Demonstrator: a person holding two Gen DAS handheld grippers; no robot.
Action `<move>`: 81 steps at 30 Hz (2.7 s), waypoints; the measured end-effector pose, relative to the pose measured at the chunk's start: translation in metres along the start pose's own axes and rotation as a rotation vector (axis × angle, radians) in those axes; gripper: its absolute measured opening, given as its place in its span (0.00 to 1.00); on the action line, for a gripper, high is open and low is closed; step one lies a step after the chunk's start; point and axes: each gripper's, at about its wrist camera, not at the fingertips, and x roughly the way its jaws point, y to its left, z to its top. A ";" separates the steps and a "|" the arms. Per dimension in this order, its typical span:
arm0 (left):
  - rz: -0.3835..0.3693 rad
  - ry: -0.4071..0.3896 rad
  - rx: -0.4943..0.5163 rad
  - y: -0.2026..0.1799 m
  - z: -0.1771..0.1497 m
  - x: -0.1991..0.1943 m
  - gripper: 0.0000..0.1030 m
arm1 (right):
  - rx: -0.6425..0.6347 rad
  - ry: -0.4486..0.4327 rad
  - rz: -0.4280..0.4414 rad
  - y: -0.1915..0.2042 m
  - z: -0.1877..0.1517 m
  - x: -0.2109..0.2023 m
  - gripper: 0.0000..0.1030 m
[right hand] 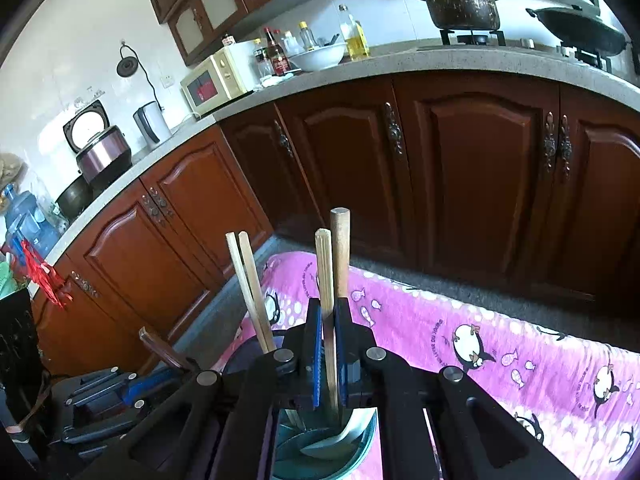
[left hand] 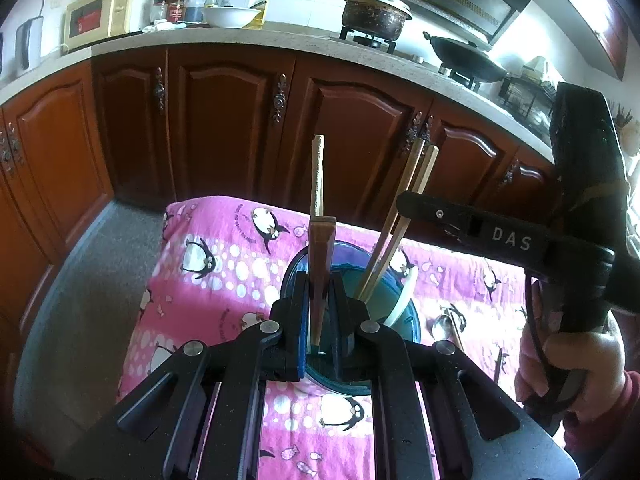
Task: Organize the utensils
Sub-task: 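Lift fork and chopstick and carry both over the utensil holder, then open both tools to drop fork and chopstick into the holder, then move both tools back over the metal spoon and remaining chopstick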
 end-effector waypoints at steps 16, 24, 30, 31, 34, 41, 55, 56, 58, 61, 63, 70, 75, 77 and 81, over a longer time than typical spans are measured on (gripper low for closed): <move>0.019 -0.012 -0.009 0.004 -0.001 -0.006 0.10 | 0.009 0.044 -0.005 -0.002 -0.015 -0.010 0.12; -0.015 -0.084 -0.059 0.005 0.003 -0.042 0.52 | 0.026 -0.034 0.031 0.002 -0.018 -0.060 0.36; -0.059 -0.143 -0.009 -0.021 -0.006 -0.070 0.67 | 0.020 -0.090 -0.087 -0.004 -0.057 -0.110 0.47; -0.067 -0.142 0.010 -0.029 -0.009 -0.073 0.67 | 0.028 -0.092 -0.100 -0.008 -0.064 -0.115 0.48; -0.084 -0.132 0.073 -0.055 -0.019 -0.075 0.67 | 0.054 -0.075 -0.167 -0.024 -0.094 -0.133 0.48; -0.142 -0.095 0.192 -0.121 -0.042 -0.068 0.67 | 0.110 -0.053 -0.325 -0.066 -0.140 -0.182 0.49; -0.187 0.017 0.369 -0.210 -0.066 -0.049 0.67 | 0.171 -0.141 -0.436 -0.108 -0.160 -0.272 0.56; -0.185 0.020 0.379 -0.213 -0.067 -0.048 0.67 | 0.170 -0.145 -0.442 -0.109 -0.161 -0.275 0.56; -0.183 0.026 0.401 -0.218 -0.069 -0.047 0.67 | 0.178 -0.151 -0.442 -0.112 -0.162 -0.279 0.57; -0.181 0.041 0.418 -0.223 -0.072 -0.044 0.67 | 0.184 -0.150 -0.432 -0.116 -0.164 -0.282 0.57; -0.181 0.049 0.414 -0.222 -0.072 -0.042 0.67 | 0.183 -0.151 -0.430 -0.118 -0.165 -0.282 0.57; -0.160 0.053 0.381 -0.213 -0.071 -0.039 0.67 | 0.184 -0.142 -0.422 -0.120 -0.168 -0.278 0.60; -0.142 0.074 0.345 -0.197 -0.072 -0.034 0.67 | 0.186 -0.123 -0.418 -0.119 -0.170 -0.269 0.60; -0.129 0.072 0.323 -0.187 -0.073 -0.033 0.67 | 0.190 -0.111 -0.410 -0.119 -0.170 -0.262 0.60; -0.107 0.078 0.299 -0.170 -0.072 -0.029 0.67 | 0.184 -0.084 -0.411 -0.115 -0.170 -0.249 0.60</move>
